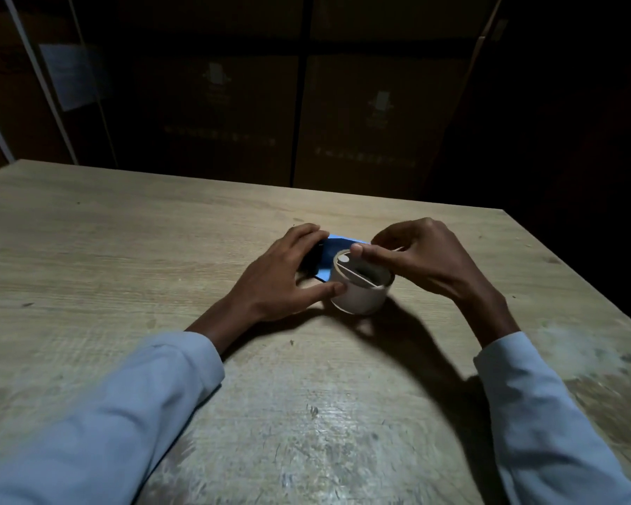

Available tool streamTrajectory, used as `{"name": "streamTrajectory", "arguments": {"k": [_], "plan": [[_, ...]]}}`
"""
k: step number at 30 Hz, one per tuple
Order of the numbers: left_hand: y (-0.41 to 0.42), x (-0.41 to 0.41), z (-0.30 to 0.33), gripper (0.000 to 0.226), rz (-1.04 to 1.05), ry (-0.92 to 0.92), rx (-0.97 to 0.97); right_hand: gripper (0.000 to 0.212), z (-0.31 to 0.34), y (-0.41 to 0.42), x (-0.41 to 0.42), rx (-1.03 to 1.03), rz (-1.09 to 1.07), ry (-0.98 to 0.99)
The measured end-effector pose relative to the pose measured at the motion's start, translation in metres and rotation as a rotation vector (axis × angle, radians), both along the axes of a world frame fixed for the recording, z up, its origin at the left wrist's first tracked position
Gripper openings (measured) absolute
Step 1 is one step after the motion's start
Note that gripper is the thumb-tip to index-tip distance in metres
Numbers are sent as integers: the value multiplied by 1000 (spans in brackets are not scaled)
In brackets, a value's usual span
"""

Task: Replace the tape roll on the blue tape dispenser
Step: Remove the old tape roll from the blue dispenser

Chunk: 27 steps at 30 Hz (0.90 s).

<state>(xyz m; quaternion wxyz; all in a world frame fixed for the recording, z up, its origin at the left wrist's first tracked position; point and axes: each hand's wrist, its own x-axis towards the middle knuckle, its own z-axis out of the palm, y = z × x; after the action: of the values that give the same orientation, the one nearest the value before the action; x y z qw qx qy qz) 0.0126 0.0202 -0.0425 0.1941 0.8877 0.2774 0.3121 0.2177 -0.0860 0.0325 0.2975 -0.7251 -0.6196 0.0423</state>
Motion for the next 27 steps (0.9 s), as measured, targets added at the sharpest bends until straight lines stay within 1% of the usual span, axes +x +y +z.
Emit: {"name": "streamTrajectory", "arguments": {"k": [2, 3, 5, 7, 9, 11, 14, 15, 17, 19, 22, 25, 27], "plan": [[1, -1, 0, 88, 78, -7, 53, 53, -6, 1, 2, 0, 59, 115], [2, -2, 0, 88, 109, -15, 68, 54, -10, 2, 3, 0, 97, 210], [4, -4, -1, 87, 149, -32, 88, 63, -20, 3, 6, -1, 170, 373], [6, -5, -2, 87, 158, -39, 112, 66, -29, 6, 7, 14, 219, 445], [7, -6, -3, 90, 131, -9, 147, 65, -38, 11, 7, 38, 226, 443], [8, -6, -3, 95, 103, 40, 181, 64, -44, 14, 6, 74, 186, 404], [11, -6, 0, 94, 129, 59, 204, 63, -50, 16, 3, 172, 81, 259], [14, -6, 0, 93, 138, 58, 176, 64, -53, 17, 3, 180, 54, 235], [22, -6, 0, 92, 114, 33, 47, 72, -59, 19, 2, 134, 13, 253], [27, -4, -1, 82, 84, -41, -59, 79, -65, 22, 1, 88, -14, 285], [28, 0, 0, 58, 145, -127, -63, 75, -65, 25, -6, 78, -33, 308], [30, 2, 1, 51, 156, -145, -65, 72, -63, 27, -8, 87, -50, 346], [32, 2, 0, 49, 155, -136, -61, 67, -61, 27, -7, 59, -18, 380]]}}
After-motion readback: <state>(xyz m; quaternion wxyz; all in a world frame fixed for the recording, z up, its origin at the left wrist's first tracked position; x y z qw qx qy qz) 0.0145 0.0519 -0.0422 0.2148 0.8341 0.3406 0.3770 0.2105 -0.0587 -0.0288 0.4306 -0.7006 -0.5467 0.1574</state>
